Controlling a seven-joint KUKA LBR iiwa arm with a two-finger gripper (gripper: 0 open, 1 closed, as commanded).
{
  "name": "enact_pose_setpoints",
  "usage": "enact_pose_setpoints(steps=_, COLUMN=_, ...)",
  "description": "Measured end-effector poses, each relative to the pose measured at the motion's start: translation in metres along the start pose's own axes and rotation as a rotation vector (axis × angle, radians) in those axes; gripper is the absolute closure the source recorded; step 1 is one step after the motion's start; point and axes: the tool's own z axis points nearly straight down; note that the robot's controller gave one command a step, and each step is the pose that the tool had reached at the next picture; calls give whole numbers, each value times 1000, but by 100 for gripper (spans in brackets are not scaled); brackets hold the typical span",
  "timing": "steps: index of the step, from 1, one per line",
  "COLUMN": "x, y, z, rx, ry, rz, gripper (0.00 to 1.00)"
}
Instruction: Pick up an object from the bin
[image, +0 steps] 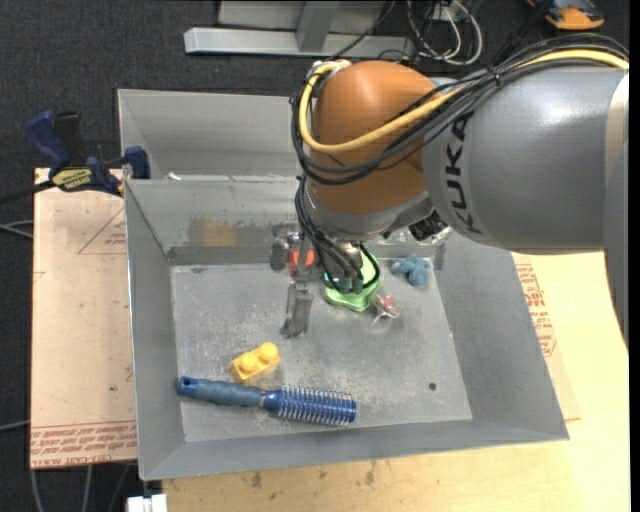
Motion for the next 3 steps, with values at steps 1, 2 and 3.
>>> enact_pose_setpoints(steps=1, x=64, y=12, z=56, rx=1, ry=-1, rz=-254, gripper=0)
enact_pose_setpoints(steps=2, x=49, y=-4, z=167, rx=0, ry=-10, rz=-474, gripper=0)
enact_pose_setpoints(steps=3, x=46, y=-3, z=162, rx=-2, ry=-18, rz=-474, gripper=100)
